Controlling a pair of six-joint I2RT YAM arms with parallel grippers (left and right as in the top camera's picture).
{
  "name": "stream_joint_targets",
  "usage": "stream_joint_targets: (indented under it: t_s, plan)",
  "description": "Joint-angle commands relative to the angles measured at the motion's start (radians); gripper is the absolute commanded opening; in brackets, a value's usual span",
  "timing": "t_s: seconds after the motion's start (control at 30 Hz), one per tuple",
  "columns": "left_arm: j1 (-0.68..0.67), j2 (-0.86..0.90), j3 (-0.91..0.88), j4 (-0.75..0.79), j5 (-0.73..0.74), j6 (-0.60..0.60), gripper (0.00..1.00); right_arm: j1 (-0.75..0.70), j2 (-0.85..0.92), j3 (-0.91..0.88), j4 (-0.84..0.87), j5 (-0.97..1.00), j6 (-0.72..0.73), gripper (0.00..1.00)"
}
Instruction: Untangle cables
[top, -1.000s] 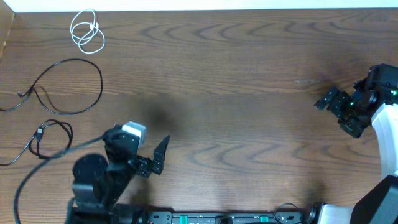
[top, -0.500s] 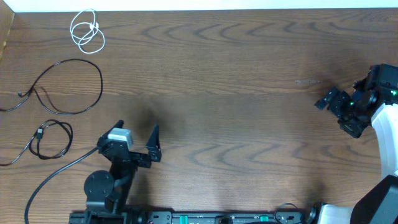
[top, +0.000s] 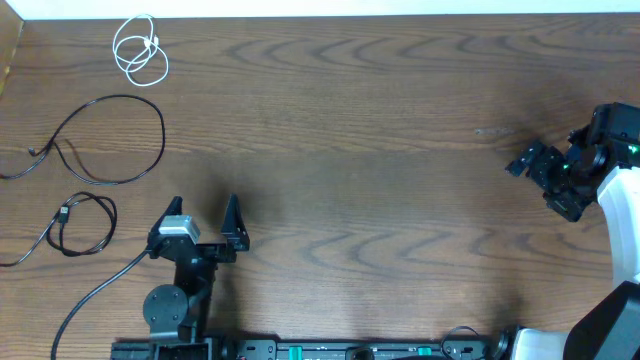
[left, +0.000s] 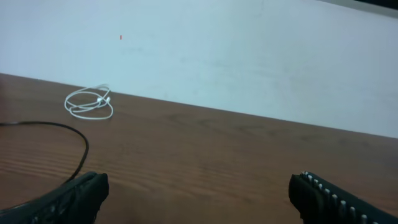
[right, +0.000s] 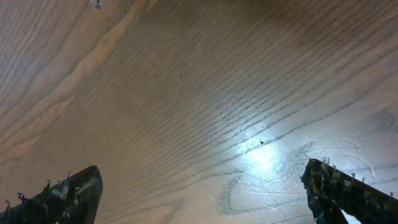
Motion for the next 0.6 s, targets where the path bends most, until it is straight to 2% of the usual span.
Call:
stream_joint_targets:
  t_s: [0.0,0.4,0.57]
  plan:
    - [-0.018,-0.012,-0.02,0.016,-0.018,0.007,0.98,-0.004,-0.011,0.005,0.0,0.008,-0.013,0.99]
    - [-0.063,-0.012,-0.086,0.062,-0.017,0.063,0.98,-0.004,-0.011,0.005,0.0,0.008,-0.013,0.99]
    - [-0.063,-0.012,-0.087,-0.002,-0.018,0.063,0.98,-0.004,-0.011,0.005,0.0,0.008,-0.013,0.99]
